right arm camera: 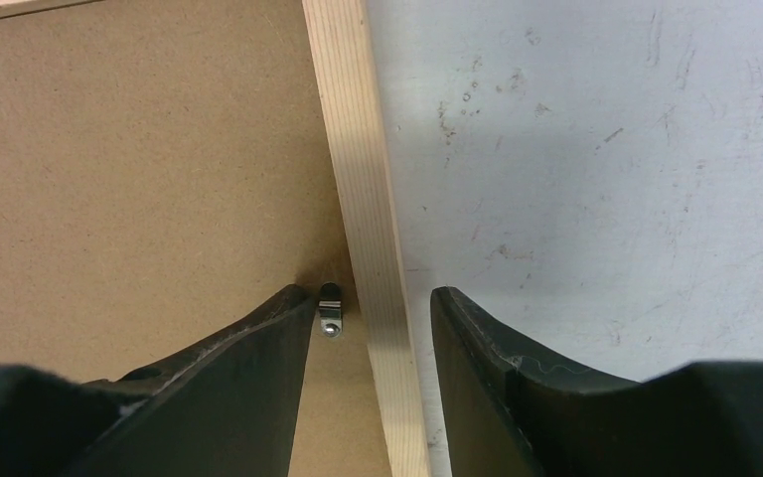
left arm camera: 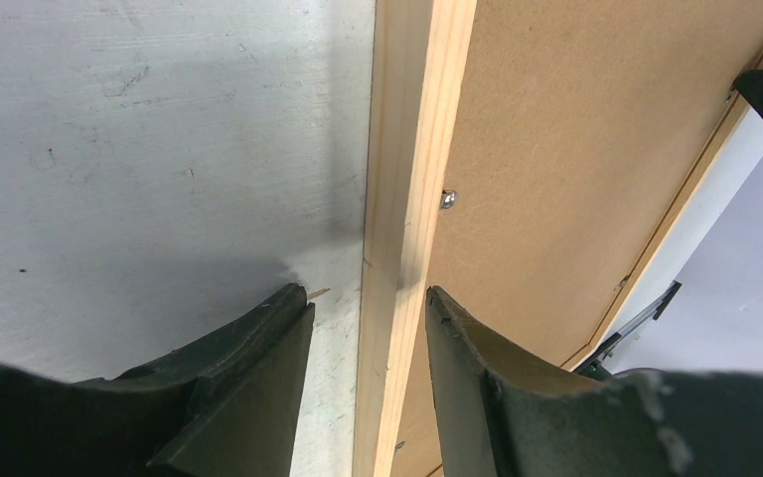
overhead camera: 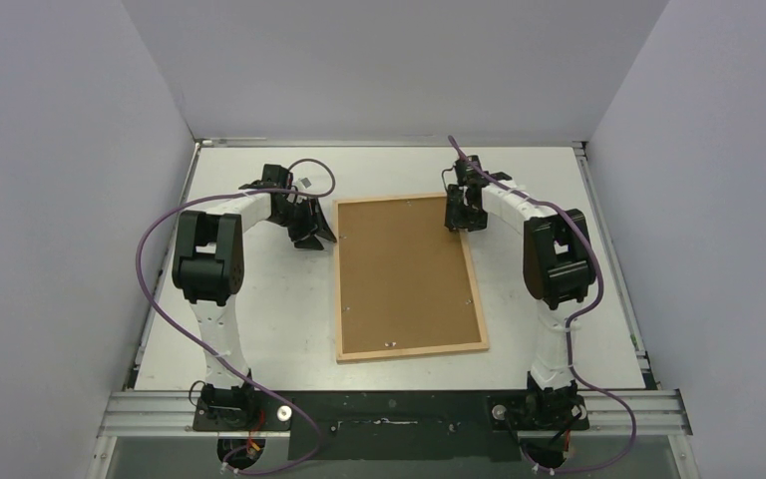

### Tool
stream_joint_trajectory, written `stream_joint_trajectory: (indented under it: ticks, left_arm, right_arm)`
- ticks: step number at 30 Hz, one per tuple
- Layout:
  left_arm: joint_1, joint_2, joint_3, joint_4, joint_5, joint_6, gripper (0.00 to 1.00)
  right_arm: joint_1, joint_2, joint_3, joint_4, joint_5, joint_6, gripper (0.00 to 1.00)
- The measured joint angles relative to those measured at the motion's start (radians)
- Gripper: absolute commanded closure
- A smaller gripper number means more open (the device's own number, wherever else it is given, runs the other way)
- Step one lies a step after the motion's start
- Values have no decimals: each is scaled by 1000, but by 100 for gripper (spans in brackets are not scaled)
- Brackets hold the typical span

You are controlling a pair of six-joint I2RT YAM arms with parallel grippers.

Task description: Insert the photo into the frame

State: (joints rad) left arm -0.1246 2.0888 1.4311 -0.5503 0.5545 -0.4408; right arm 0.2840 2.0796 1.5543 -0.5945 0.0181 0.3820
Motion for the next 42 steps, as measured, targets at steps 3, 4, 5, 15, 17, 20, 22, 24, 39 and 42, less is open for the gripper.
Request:
stream_joint_trajectory:
  ticks: [3,4,5,15,17,20,22,24,39,42]
  left_arm:
    - [0,0,0,0,0,0,56]
    - [0,0,0,0,0,0,56]
    - [0,0,0,0,0,0,56]
    - [0,0,-4,5,1,-1,56]
    - [0,-3,-9,9,2,-3,56]
    - [0,-5,-13,14,4,-7,56]
    - [0,-5,-14,15,4,-10,56]
    - [0,-6,-15,16,4,-11,56]
    - [0,-6,-15,16,4,-14,56]
    - [0,-6,-15,16,4,-18,56]
  right_arm:
    - [0,0,0,3,-5,-3,55]
    - [0,0,0,3,-7,-3,56]
    - [0,0,-1,5,-8,-4,57]
    - [0,-3,-22,37,-36,-7,65]
    - [-3,-8,-29,44,-45,-8,68]
    - [-6,-11,-37,55,-48,-14,73]
    - [-9,-12,-42,61,-58,-15,74]
    - [-10,-15,-47,67,-61,-19,75]
    - [-14,-34,-93,143,-116,-57,89]
    - [-15,-39,-106,165,-129,-64,97]
